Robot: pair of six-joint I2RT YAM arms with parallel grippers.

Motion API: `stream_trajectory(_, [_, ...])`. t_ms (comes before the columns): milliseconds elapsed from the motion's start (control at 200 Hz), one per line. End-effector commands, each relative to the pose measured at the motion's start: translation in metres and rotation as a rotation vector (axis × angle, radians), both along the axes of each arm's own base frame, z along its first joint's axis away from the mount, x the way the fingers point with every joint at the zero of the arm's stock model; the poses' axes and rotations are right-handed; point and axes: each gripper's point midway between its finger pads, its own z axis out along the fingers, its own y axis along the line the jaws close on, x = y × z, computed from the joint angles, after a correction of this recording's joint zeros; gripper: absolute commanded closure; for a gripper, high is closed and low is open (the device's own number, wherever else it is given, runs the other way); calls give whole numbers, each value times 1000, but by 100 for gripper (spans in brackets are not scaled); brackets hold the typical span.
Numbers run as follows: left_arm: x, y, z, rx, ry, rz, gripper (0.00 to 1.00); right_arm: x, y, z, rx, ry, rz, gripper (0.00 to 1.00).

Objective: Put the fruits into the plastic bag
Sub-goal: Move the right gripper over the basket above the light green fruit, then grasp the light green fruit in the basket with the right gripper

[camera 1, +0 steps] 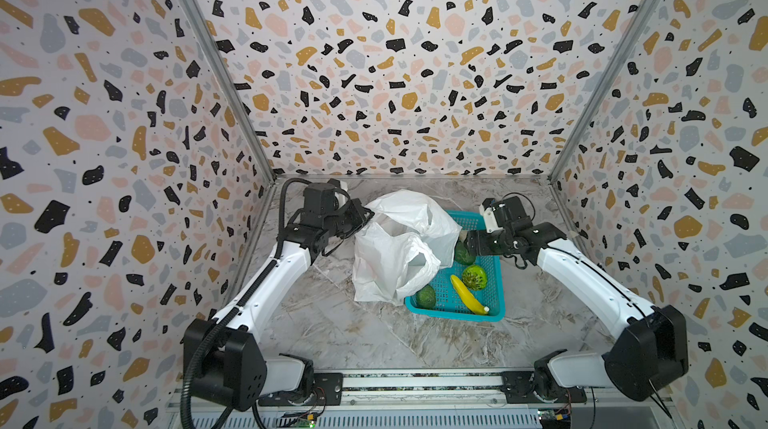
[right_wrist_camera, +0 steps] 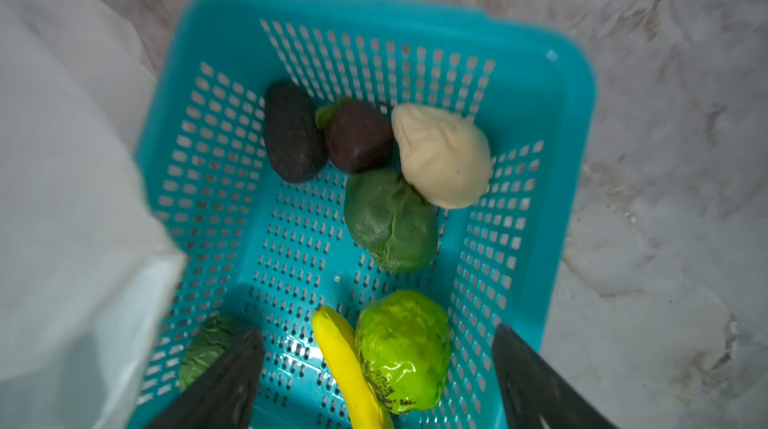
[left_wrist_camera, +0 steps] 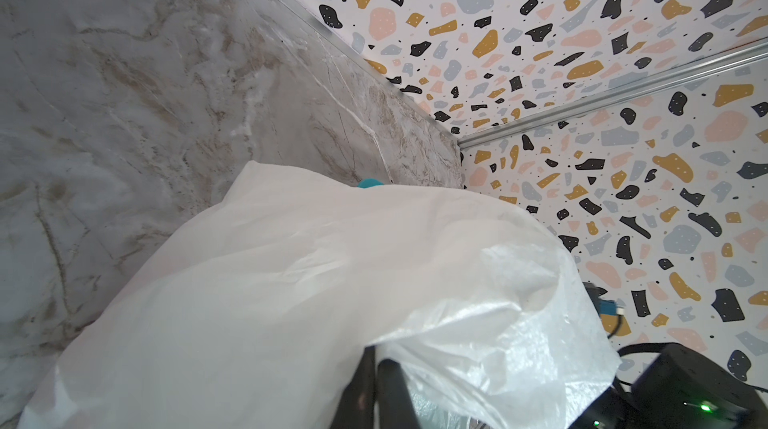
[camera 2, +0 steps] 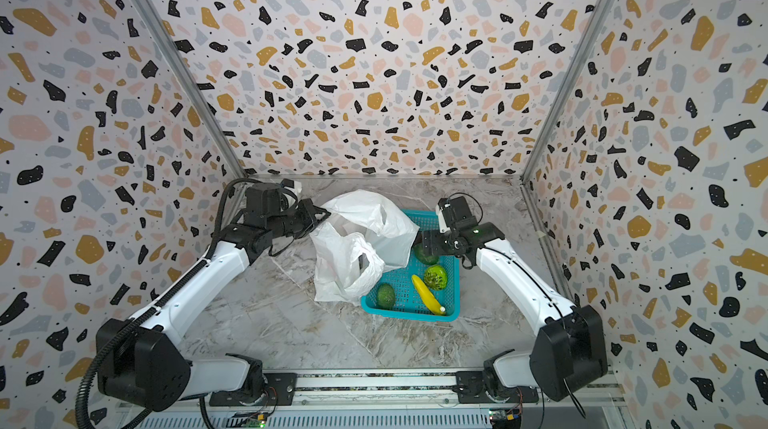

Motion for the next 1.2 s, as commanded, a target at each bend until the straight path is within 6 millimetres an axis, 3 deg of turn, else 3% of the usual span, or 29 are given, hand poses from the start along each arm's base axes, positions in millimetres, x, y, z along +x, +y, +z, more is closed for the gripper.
stream_trajectory(0, [4,1,12,6,-45,-4,100,-13,1,-11,-60,46,29,18])
stream_trajectory(220, [3,1,11,7,-45,-5,100,-24,6,-46,-168,125,73,18])
stream_trajectory(496, [4,0,10,8,-44,-6,100,-30,-11,-79,-289,174,46,18])
stream_trajectory(781, [2,1,9,5,-40,-6,100,-48,12,-108,-196,292,129,30])
stream_trajectory(906, [2,1,8,8,-41,-6,100,-46,17,-109,-172,290,132,32])
stream_trajectory(1036, [2,0,9,5,-39,-7,100,-41,21,-102,-155,270,136,50])
stream_trajectory(1196, [3,0,11,6,-44,-7,100,-29,25,-71,-112,174,125,57])
